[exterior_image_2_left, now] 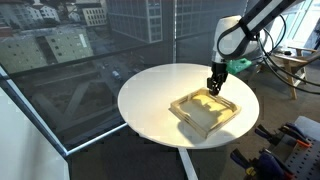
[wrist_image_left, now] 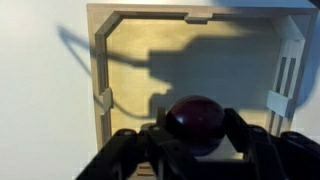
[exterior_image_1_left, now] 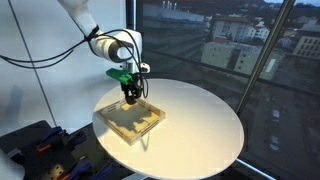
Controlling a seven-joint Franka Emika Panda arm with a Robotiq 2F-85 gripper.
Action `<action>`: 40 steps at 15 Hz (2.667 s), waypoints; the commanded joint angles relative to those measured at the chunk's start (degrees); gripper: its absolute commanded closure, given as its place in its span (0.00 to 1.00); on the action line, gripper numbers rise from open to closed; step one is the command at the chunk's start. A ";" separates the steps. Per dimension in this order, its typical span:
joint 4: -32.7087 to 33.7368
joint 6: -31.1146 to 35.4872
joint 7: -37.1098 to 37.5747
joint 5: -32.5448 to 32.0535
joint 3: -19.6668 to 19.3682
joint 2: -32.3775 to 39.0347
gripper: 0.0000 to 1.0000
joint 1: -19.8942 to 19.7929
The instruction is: Put the plum plush toy on the tray
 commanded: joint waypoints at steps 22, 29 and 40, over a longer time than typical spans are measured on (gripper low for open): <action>3.32 5.57 1.90 0.02 -0.82 11.11 0.66 -0.30; 3.85 5.54 2.46 -0.01 -1.02 11.97 0.66 -0.25; 4.25 5.44 2.98 0.08 -1.21 12.41 0.00 -0.30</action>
